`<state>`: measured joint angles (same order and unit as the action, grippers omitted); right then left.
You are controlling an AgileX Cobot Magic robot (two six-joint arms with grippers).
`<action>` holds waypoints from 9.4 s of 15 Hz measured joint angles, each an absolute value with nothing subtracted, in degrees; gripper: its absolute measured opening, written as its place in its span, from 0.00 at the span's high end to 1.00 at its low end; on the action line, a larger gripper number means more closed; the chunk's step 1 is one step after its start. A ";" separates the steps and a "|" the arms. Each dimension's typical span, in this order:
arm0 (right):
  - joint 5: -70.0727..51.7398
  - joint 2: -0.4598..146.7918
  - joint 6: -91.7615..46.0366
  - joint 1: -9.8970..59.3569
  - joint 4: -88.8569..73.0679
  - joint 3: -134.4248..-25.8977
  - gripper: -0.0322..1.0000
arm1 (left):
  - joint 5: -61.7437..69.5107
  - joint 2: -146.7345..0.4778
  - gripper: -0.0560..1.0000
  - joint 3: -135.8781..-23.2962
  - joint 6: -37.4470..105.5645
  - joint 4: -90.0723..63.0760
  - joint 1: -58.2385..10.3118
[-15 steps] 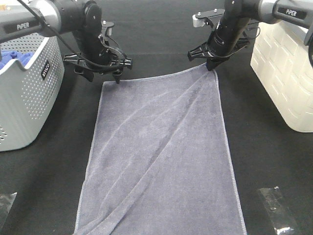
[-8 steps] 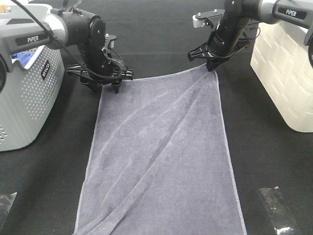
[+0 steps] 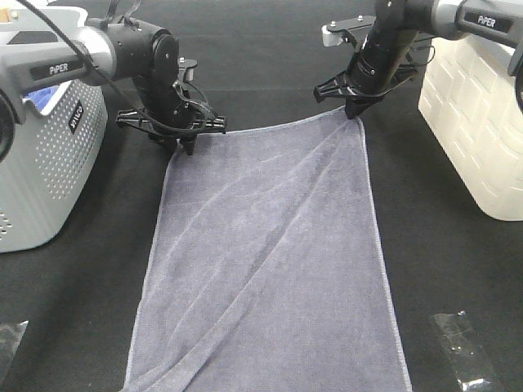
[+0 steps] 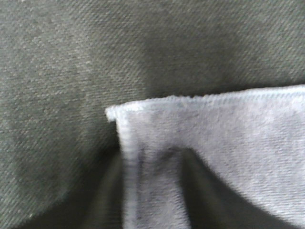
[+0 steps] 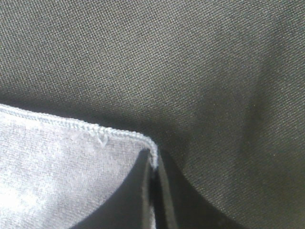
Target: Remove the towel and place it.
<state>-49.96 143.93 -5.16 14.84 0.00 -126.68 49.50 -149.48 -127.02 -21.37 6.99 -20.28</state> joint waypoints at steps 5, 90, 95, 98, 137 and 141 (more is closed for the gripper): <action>-50.31 143.93 -5.16 14.84 0.34 -126.68 0.97 | 49.68 -149.71 0.95 -128.06 -20.34 10.94 -20.28; -69.96 36.27 -3.72 11.97 -5.10 -33.80 0.16 | 64.40 -20.80 0.32 -31.34 -7.10 1.83 -19.08; -64.57 15.76 -5.56 11.97 -5.10 -30.88 0.16 | 60.45 -12.15 0.32 -28.93 2.01 -1.32 -19.08; -61.76 7.28 -6.47 11.97 -5.10 -29.16 0.16 | 60.28 -12.15 0.32 -28.71 6.70 -4.47 -19.08; -61.25 -0.40 -6.70 2.81 -5.50 -28.93 0.16 | 60.22 0.23 0.32 -28.71 8.14 -4.87 -2.23; -61.25 -0.40 -6.70 2.81 -5.50 -28.93 0.16 | 60.22 0.23 0.32 -28.71 8.14 -4.87 -2.23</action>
